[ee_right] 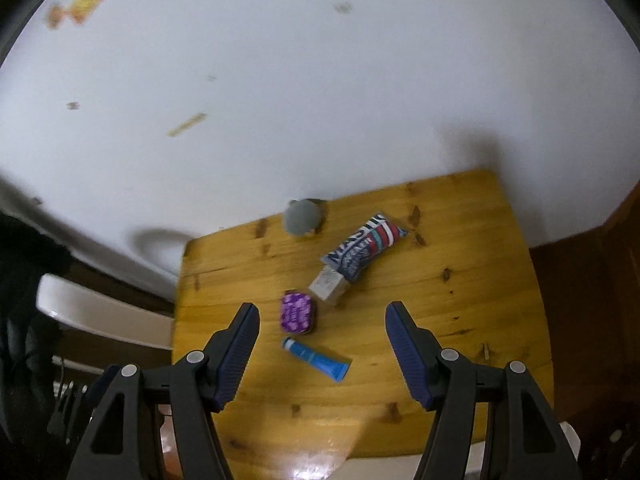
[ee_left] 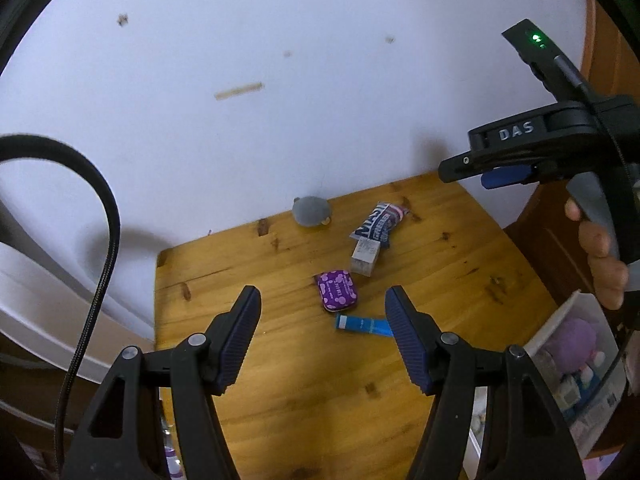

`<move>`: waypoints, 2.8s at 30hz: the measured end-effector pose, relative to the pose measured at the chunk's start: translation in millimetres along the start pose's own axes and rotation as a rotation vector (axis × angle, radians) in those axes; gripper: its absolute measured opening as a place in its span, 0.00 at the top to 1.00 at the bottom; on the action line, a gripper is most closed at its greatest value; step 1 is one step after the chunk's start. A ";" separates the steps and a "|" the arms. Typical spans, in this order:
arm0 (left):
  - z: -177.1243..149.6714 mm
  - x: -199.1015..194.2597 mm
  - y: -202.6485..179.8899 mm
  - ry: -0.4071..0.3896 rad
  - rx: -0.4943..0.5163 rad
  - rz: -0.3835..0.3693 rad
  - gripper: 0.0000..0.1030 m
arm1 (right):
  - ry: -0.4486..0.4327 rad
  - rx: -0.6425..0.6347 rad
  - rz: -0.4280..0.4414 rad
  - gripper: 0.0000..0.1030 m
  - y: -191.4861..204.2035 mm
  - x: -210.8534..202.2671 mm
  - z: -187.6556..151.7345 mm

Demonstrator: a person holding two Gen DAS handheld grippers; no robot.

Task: Organize objects
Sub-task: 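Move both tools back over the table toward the mint tin and snack bag, then grasp the purple mint tin with the left tool while the right tool grasps the striped snack bag, then carry the mint tin and snack bag into the tray and release both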

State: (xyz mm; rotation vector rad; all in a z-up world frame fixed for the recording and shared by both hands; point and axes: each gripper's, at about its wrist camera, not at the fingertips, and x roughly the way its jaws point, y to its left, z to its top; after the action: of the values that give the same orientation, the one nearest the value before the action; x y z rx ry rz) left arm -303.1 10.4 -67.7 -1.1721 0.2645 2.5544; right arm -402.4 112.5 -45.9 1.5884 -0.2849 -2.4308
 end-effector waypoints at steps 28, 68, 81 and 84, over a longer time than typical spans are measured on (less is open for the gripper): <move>-9.8 204.0 1.4 0.259 -0.148 0.017 0.34 | 0.200 0.103 -0.147 0.35 -25.0 211.2 45.1; -13.8 28.2 -11.5 0.022 -0.036 0.154 0.49 | 0.037 -0.023 0.042 0.54 -12.6 40.9 -19.3; -13.3 -88.3 -32.5 -0.091 -0.047 0.170 0.49 | -0.089 -0.138 0.229 0.54 21.3 -104.5 -90.0; -11.6 -115.3 -40.0 -0.124 -0.053 0.158 0.49 | -0.126 -0.158 0.264 0.54 22.7 -138.2 -108.0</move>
State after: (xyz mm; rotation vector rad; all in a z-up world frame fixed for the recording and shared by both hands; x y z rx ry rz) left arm -209.8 20.3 11.2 -1.0429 0.2713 2.7754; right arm -247.7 126.6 38.5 1.2485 -0.2946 -2.2902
